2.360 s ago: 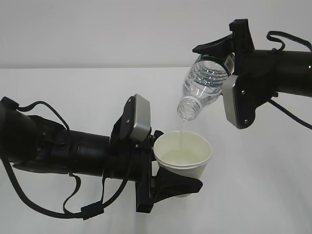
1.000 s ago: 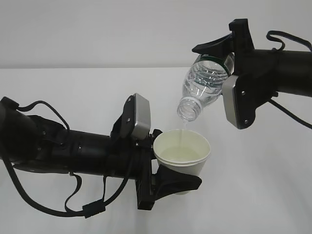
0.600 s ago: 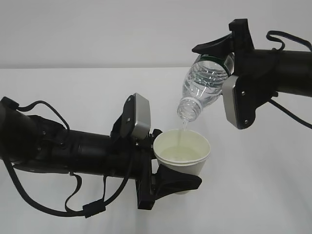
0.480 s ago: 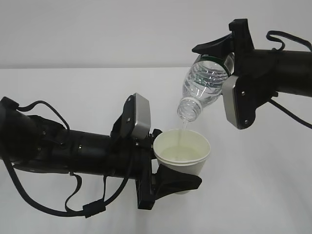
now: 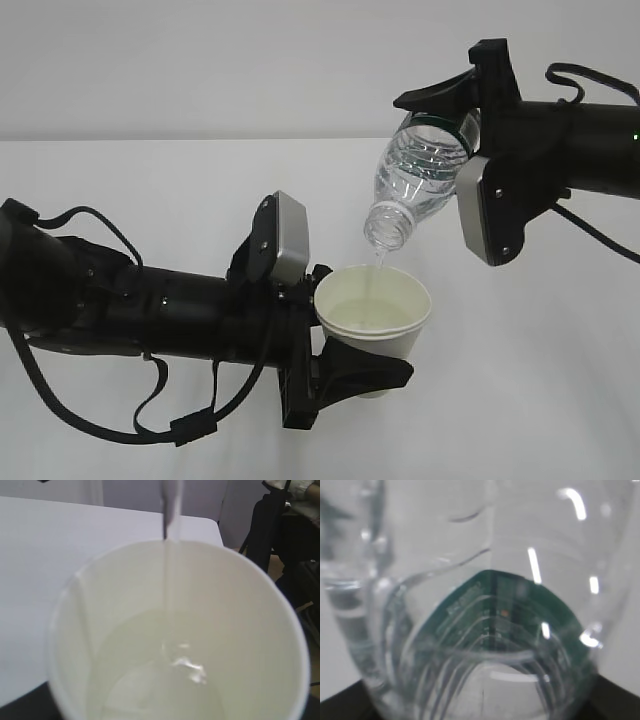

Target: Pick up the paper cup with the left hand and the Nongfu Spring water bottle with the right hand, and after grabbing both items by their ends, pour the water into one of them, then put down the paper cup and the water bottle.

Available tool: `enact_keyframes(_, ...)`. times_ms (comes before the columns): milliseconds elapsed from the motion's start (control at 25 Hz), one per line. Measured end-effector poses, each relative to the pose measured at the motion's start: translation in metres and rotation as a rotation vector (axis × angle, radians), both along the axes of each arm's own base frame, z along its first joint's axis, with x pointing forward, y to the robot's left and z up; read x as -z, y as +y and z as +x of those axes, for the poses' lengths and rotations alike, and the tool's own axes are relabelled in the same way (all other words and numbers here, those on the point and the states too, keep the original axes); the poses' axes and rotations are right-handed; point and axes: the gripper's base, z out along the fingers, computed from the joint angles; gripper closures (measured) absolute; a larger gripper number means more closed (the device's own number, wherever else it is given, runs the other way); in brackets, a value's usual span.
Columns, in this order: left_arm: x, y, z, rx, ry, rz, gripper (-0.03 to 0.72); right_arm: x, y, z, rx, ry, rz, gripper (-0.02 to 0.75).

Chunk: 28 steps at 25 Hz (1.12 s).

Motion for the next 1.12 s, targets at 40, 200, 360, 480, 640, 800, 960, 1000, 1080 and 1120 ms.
enact_keyframes(40,0.0000,0.0000,0.0000,0.000,0.000,0.000,0.215,0.0000,0.0000,0.0000,0.000,0.000,0.000,0.246)
enact_keyframes(200,0.0000,0.0000,0.0001,-0.001,0.000,-0.001,0.215,0.0000,0.0000,0.0000,0.000,-0.001,-0.001,0.246)
enact_keyframes(360,-0.0002,0.0000,0.0003,-0.004,0.001,-0.002,0.215,0.0000,0.0000,0.0000,-0.001,-0.002,-0.003,0.246)
enact_keyframes(480,-0.0003,0.0000,0.0006,-0.008,0.002,-0.003,0.215,0.0000,0.0000,0.0000,-0.001,-0.002,-0.003,0.246)
enact_keyframes(640,-0.0003,0.0000,0.0006,-0.008,0.002,-0.003,0.215,0.0000,0.0000,0.0000,-0.001,-0.004,-0.004,0.246)
enact_keyframes(800,-0.0003,0.0000,0.0006,-0.008,0.002,-0.003,0.215,0.0000,0.0000,0.0000,-0.001,-0.004,-0.004,0.246)
enact_keyframes(960,-0.0003,0.0000,0.0006,-0.008,0.002,-0.003,0.215,0.0000,0.0000,0.0000,-0.001,-0.004,-0.004,0.246)
enact_keyframes(1000,-0.0003,0.0000,0.0006,-0.008,0.002,-0.003,0.215,0.0000,0.0000,0.0000,-0.001,-0.004,-0.004,0.246)
enact_keyframes(1080,-0.0003,0.0000,0.0006,-0.008,0.002,-0.003,0.215,0.0000,0.0000,0.0000,-0.001,-0.004,-0.004,0.246)
enact_keyframes(1120,-0.0003,0.0000,0.0006,-0.008,0.002,-0.003,0.215,0.0000,0.0000,0.0000,-0.001,-0.004,-0.004,0.246)
